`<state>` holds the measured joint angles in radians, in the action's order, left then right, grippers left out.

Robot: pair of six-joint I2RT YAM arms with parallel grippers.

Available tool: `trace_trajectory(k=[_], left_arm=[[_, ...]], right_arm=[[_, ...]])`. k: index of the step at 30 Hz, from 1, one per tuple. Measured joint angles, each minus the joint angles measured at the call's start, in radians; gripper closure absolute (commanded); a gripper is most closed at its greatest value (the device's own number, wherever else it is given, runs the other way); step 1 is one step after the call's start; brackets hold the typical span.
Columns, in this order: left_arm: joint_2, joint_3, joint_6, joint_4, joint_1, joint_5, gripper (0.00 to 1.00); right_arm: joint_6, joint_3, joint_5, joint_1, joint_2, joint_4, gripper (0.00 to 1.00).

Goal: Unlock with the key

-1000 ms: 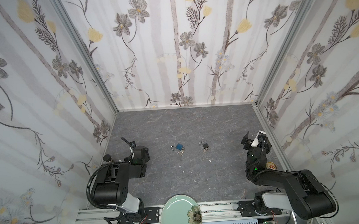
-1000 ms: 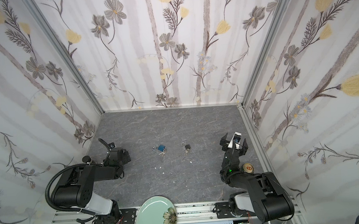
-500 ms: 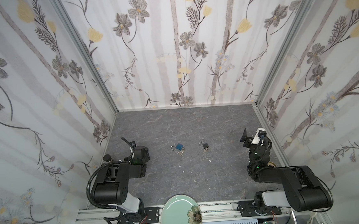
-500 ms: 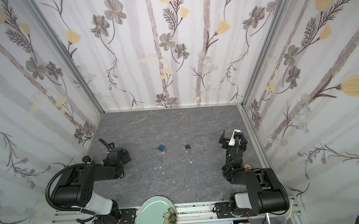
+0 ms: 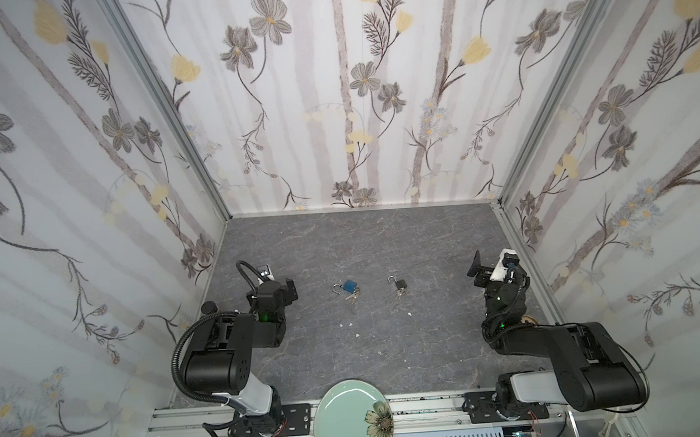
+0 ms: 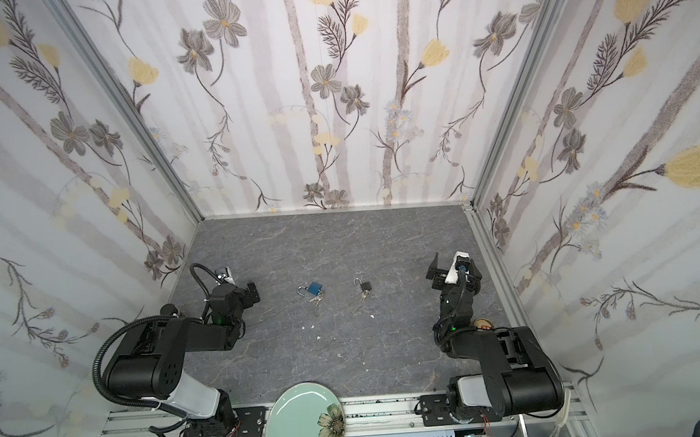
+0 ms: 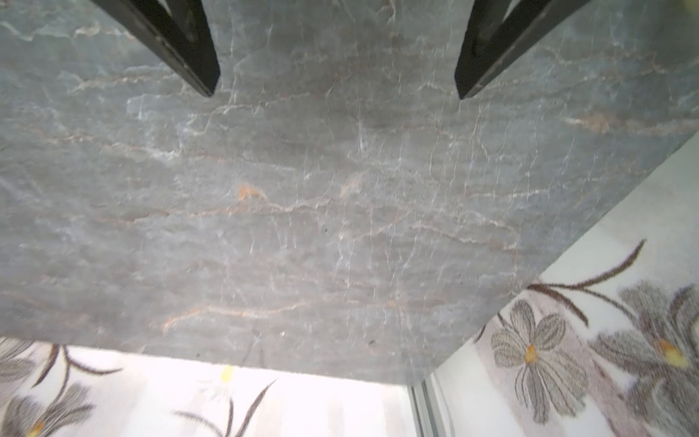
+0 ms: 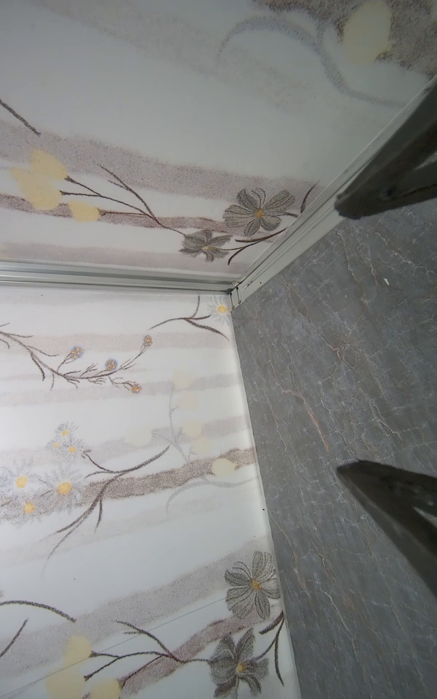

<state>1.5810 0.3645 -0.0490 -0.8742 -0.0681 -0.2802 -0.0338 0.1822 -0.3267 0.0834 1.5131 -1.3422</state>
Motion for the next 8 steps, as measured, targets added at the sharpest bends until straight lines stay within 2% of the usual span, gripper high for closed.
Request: trace_trajectory(k=[8], left_arm=[[0.000,-0.002,0.031,-0.065,0.000,0.023,0.00]], right_arm=[[-0.003,0.003,0.006,-0.006,-0.001,0.001,0.00]])
